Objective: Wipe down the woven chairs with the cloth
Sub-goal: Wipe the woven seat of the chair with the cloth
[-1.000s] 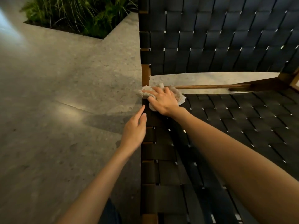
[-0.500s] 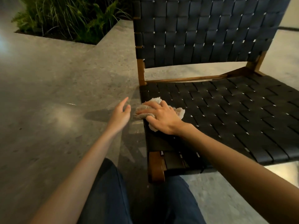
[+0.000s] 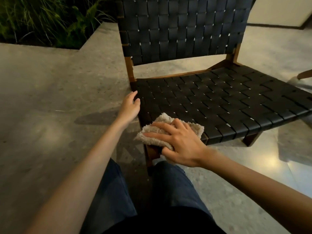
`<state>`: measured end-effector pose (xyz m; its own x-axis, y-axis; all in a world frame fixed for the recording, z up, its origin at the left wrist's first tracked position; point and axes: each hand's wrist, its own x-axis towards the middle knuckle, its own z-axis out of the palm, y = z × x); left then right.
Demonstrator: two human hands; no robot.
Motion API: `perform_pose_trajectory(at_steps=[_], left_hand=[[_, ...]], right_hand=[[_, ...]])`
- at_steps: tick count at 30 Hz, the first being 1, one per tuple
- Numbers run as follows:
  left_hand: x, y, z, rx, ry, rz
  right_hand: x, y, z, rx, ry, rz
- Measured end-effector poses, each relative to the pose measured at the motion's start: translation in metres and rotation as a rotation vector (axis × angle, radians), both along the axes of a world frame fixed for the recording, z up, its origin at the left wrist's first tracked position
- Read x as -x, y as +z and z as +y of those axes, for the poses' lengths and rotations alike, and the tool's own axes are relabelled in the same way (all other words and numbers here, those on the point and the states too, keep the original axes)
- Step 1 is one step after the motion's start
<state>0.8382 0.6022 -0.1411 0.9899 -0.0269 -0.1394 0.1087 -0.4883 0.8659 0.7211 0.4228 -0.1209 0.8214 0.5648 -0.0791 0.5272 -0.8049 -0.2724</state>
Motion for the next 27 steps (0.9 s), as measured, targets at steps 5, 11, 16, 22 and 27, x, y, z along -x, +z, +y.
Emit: perform_pose_trajectory(at_steps=[5, 11, 16, 22, 27], left_hand=[[-0.008, -0.006, -0.01, -0.152, -0.052, 0.028], [-0.02, -0.019, -0.02, -0.27, -0.071, 0.07], [-0.037, -0.028, -0.024, -0.313, -0.059, 0.044], [-0.065, -0.041, -0.023, -0.386, -0.034, 0.032], [-0.096, -0.056, -0.024, -0.495, -0.046, 0.002]], right_hand=[[-0.004, -0.007, -0.026, 0.073, -0.131, -0.052], [-0.034, -0.022, -0.019, 0.071, -0.223, -0.032], [-0.093, -0.045, -0.009, 0.07, -0.314, 0.022], [-0.182, -0.074, 0.01, 0.011, -0.372, 0.085], [-0.261, -0.095, 0.022, -0.013, -0.352, 0.068]])
